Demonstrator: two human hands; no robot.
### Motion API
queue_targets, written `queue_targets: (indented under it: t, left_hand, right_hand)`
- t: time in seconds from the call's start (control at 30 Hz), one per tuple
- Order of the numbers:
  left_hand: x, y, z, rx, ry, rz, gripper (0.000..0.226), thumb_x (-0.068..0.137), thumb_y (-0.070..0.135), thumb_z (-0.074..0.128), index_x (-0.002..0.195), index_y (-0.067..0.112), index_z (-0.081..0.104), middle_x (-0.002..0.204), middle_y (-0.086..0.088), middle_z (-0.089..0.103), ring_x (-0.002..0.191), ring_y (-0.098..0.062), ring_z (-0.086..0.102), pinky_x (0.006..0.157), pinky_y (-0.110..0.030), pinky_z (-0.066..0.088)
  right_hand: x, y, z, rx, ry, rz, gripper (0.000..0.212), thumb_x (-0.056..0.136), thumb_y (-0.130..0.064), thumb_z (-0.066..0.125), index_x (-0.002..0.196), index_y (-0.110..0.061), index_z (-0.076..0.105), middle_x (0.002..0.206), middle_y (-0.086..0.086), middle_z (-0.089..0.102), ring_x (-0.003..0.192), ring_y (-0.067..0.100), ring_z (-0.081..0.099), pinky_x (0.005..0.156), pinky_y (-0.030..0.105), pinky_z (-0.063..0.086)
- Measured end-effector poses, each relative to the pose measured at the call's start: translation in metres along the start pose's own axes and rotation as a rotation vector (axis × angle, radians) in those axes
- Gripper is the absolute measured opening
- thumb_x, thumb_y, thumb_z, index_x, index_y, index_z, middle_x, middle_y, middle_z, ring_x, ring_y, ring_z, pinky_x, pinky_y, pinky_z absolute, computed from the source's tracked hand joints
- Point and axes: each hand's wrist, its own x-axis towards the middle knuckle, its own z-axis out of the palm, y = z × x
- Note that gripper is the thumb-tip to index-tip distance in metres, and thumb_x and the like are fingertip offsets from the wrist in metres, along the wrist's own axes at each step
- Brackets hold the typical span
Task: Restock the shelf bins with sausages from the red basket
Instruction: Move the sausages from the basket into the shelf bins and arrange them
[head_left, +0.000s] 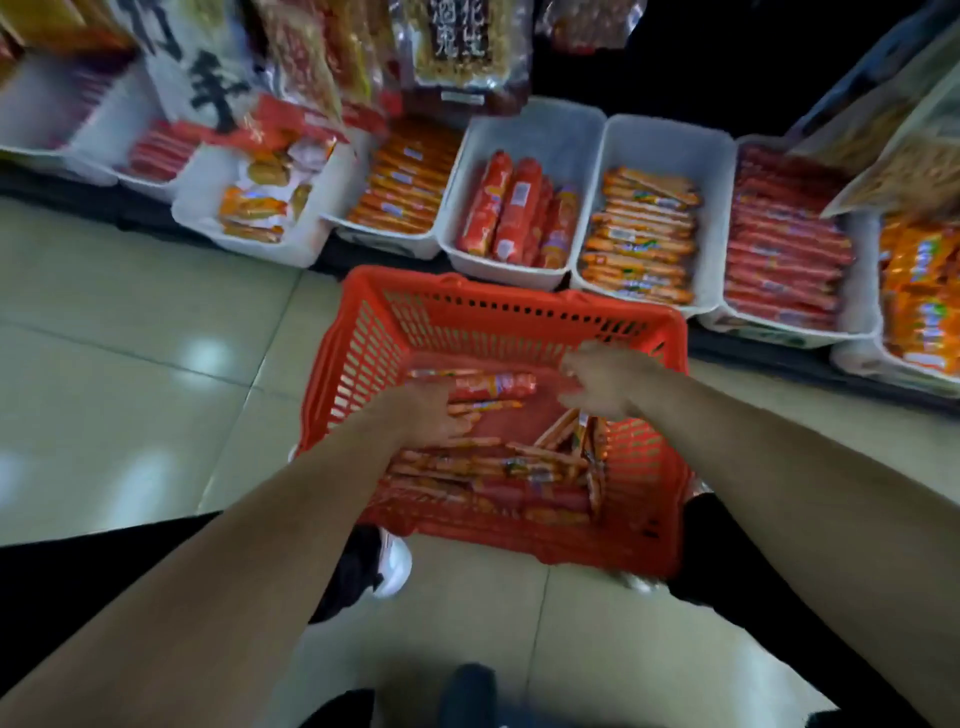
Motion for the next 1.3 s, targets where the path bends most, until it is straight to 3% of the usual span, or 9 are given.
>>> queue_targets:
  t: [0.1, 0.2, 0.37, 0.5, 0.63, 0.83, 0.97, 1.13, 1.3]
  left_hand:
    - [0.0, -0.008, 0.02, 0.02, -0.108, -0.044, 0.086, 0.085, 0.063, 0.06, 0.151, 0.014, 0.034, 0.148, -0.016, 0.047, 0.13, -0.036, 0.05, 0.105, -0.044, 0.043]
    - [0.017, -0.019, 0.045, 0.039, -0.083, -0.064, 0.096, 0.083, 0.066, 0.061, 0.155, 0.017, 0.021, 0.155, -0.016, 0.034, 0.137, -0.039, 0.039, 0.108, -0.05, 0.041]
    - [0.045, -0.021, 0.061, 0.094, 0.065, -0.081, 0.106, 0.085, 0.057, 0.067, 0.158, 0.019, 0.0, 0.163, -0.01, 0.008, 0.148, -0.037, 0.011, 0.117, -0.05, 0.026]
    - [0.075, -0.028, 0.061, -0.015, 0.097, -0.096, 0.098, 0.088, 0.049, 0.067, 0.158, 0.02, 0.006, 0.162, -0.008, 0.012, 0.147, -0.039, 0.015, 0.116, -0.052, 0.029]
    - [0.09, -0.031, 0.062, -0.073, 0.105, -0.105, 0.087, 0.086, 0.053, 0.067, 0.155, 0.025, 0.02, 0.159, -0.005, 0.019, 0.14, -0.04, 0.031, 0.11, -0.052, 0.037]
    - [0.071, -0.023, 0.071, -0.049, 0.179, 0.053, 0.065, 0.087, 0.043, 0.068, 0.141, 0.02, 0.042, 0.146, -0.007, 0.036, 0.13, -0.036, 0.041, 0.1, -0.048, 0.045]
    - [0.058, 0.0, 0.08, -0.061, -0.068, 0.172, 0.05, 0.087, 0.045, 0.067, 0.131, 0.024, 0.055, 0.131, -0.003, 0.06, 0.116, -0.026, 0.059, 0.091, -0.035, 0.05]
    - [0.062, 0.034, 0.093, 0.224, -0.269, 0.313, 0.064, 0.086, 0.062, 0.061, 0.137, 0.024, 0.053, 0.133, -0.006, 0.051, 0.117, -0.028, 0.057, 0.09, -0.039, 0.049]
    - [0.068, 0.05, 0.103, 0.292, -0.443, 0.237, 0.05, 0.089, 0.038, 0.066, 0.132, 0.013, 0.059, 0.128, -0.011, 0.063, 0.11, -0.028, 0.063, 0.09, -0.039, 0.054]
  right_hand:
    - [0.034, -0.005, 0.055, 0.061, -0.093, 0.059, 0.068, 0.09, -0.054, 0.059, 0.144, -0.017, 0.044, 0.149, 0.014, 0.042, 0.134, 0.032, 0.045, 0.106, 0.033, 0.038]
    - [0.058, -0.011, 0.103, 0.055, -0.144, 0.086, 0.086, 0.086, -0.066, 0.057, 0.154, -0.022, 0.029, 0.157, 0.01, 0.028, 0.142, 0.035, 0.03, 0.116, 0.048, 0.028]
    - [0.092, -0.028, 0.134, 0.119, 0.074, 0.059, 0.095, 0.088, -0.056, 0.06, 0.158, -0.024, 0.005, 0.159, 0.002, 0.008, 0.143, 0.031, 0.015, 0.113, 0.062, 0.026]
    - [0.13, -0.034, 0.127, 0.037, 0.191, -0.023, 0.083, 0.093, -0.041, 0.056, 0.158, -0.019, 0.009, 0.16, 0.003, 0.017, 0.144, 0.029, 0.018, 0.113, 0.049, 0.025]
    - [0.16, -0.035, 0.122, -0.018, 0.173, -0.048, 0.061, 0.094, -0.028, 0.055, 0.15, -0.019, 0.032, 0.146, 0.009, 0.035, 0.133, 0.033, 0.035, 0.104, 0.048, 0.033]
    - [0.15, -0.029, 0.128, 0.059, -0.091, 0.016, 0.07, 0.092, -0.05, 0.064, 0.144, -0.011, 0.035, 0.143, 0.013, 0.04, 0.127, 0.035, 0.045, 0.094, 0.044, 0.047]
    - [0.12, -0.016, 0.128, 0.083, -0.044, 0.16, 0.062, 0.092, -0.028, 0.065, 0.141, -0.007, 0.033, 0.144, 0.021, 0.038, 0.126, 0.041, 0.046, 0.098, 0.049, 0.046]
    - [0.084, 0.014, 0.112, 0.036, -0.108, 0.328, 0.062, 0.091, -0.022, 0.063, 0.143, -0.004, 0.035, 0.152, 0.024, 0.024, 0.132, 0.043, 0.044, 0.099, 0.045, 0.047]
    - [0.067, 0.023, 0.107, 0.064, -0.066, 0.343, 0.05, 0.091, -0.023, 0.061, 0.134, -0.004, 0.045, 0.132, 0.018, 0.056, 0.114, 0.038, 0.061, 0.077, 0.037, 0.046]
